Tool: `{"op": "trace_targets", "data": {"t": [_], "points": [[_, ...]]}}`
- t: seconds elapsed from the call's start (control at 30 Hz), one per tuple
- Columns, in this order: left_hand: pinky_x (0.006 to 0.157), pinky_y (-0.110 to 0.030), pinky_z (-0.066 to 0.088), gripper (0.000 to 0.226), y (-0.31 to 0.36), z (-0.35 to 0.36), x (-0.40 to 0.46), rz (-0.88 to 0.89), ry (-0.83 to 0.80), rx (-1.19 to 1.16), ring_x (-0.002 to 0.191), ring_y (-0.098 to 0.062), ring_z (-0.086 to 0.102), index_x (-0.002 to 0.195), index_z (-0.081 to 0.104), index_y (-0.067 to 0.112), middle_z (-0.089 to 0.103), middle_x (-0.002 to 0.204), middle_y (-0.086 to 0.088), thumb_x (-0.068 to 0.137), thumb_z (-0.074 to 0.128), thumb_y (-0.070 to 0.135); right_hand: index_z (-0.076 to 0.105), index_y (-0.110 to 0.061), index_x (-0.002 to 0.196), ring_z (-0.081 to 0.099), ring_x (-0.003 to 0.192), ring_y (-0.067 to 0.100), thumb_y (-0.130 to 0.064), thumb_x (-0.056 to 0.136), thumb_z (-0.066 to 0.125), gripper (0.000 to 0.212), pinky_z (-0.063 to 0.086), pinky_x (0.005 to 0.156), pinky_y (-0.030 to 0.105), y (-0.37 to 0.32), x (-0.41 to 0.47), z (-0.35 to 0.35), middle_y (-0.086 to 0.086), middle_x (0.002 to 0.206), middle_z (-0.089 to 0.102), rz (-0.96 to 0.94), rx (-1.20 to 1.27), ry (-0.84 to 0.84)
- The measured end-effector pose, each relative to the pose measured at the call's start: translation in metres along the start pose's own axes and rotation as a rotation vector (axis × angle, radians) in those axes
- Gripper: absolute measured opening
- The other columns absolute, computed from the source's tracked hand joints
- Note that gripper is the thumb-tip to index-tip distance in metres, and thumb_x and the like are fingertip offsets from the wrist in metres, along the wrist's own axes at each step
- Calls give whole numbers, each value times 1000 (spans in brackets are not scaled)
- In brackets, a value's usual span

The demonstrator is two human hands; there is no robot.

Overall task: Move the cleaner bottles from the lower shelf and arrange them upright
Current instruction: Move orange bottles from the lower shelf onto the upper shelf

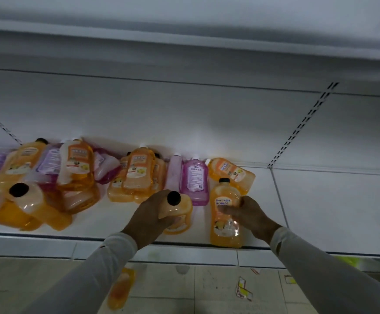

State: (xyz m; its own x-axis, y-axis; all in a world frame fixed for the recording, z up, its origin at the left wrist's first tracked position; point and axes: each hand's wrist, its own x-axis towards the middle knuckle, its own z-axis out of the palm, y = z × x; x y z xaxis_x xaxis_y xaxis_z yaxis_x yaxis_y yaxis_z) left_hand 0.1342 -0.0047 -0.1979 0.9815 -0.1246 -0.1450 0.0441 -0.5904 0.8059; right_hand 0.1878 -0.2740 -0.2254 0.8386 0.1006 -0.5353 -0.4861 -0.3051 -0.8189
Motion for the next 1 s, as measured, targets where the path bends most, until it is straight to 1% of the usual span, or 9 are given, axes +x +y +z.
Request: {"op": "trace_targets", "data": {"t": [0.1,0.23,0.3,0.37,0.53,0.63,0.73,0.9,1.0], "points": [[83,-7,38,52,2,-2,2,8,-11,-28,105,-7,52,121,47,30,56,116,10,79,77,22,65,-24,109,71,94,16,-22,73,83,40,57,85,39,-6,-10,1,-2,100,74,-83,-17,-8],[91,-21,45,51,10,-6,-3,13,-27,-49,106,-12,55,119,50,30,59,115,6,77,78,20,59,-24,116,67,102,18,-27,60,90,65,56,88,43,-16,-32,-1,-2,108,71,-128,-48,35],[85,-11,41,51,23,-11,-8,38,-29,-52,104,-10,54,118,49,31,58,114,8,78,78,19,59,-24,115,67,102,18,-36,49,92,74,57,88,43,-27,-46,-6,-3,109,70,-157,-80,50],[81,-8,39,50,41,-19,-14,62,-36,-48,103,-9,54,118,49,31,58,113,9,78,77,19,60,-25,112,67,102,18,-30,52,93,69,57,88,41,-42,-64,-13,-3,108,71,-193,-93,45],[90,-21,43,55,98,-44,-42,96,-22,-8,108,-14,55,126,51,24,58,118,7,79,77,22,58,-24,108,67,100,20,-21,57,93,61,58,82,34,-88,-121,-32,0,106,69,-309,-152,26],[79,-2,35,51,139,-62,-71,123,44,31,99,-9,53,123,52,16,54,108,9,79,77,19,55,-17,113,68,99,19,-17,61,91,62,58,82,36,-116,-160,-44,3,108,68,-378,-187,-7],[80,-16,46,54,170,-81,-104,123,93,4,98,-11,56,122,50,20,57,109,6,76,79,22,53,-19,115,69,94,15,-21,63,90,64,59,78,32,-144,-201,-48,0,106,68,-460,-257,-51],[82,-29,52,55,213,-121,-162,120,185,30,99,-17,58,124,48,25,57,112,2,78,77,29,55,-23,112,70,87,12,-30,63,89,61,60,76,32,-189,-261,-48,-2,101,70,-598,-371,-98],[80,-27,53,55,235,-151,-198,158,264,36,101,-14,59,125,51,30,58,115,4,77,77,29,57,-24,114,71,88,12,-32,62,89,62,60,76,33,-220,-292,-42,-2,101,72,-675,-387,-140]]}}
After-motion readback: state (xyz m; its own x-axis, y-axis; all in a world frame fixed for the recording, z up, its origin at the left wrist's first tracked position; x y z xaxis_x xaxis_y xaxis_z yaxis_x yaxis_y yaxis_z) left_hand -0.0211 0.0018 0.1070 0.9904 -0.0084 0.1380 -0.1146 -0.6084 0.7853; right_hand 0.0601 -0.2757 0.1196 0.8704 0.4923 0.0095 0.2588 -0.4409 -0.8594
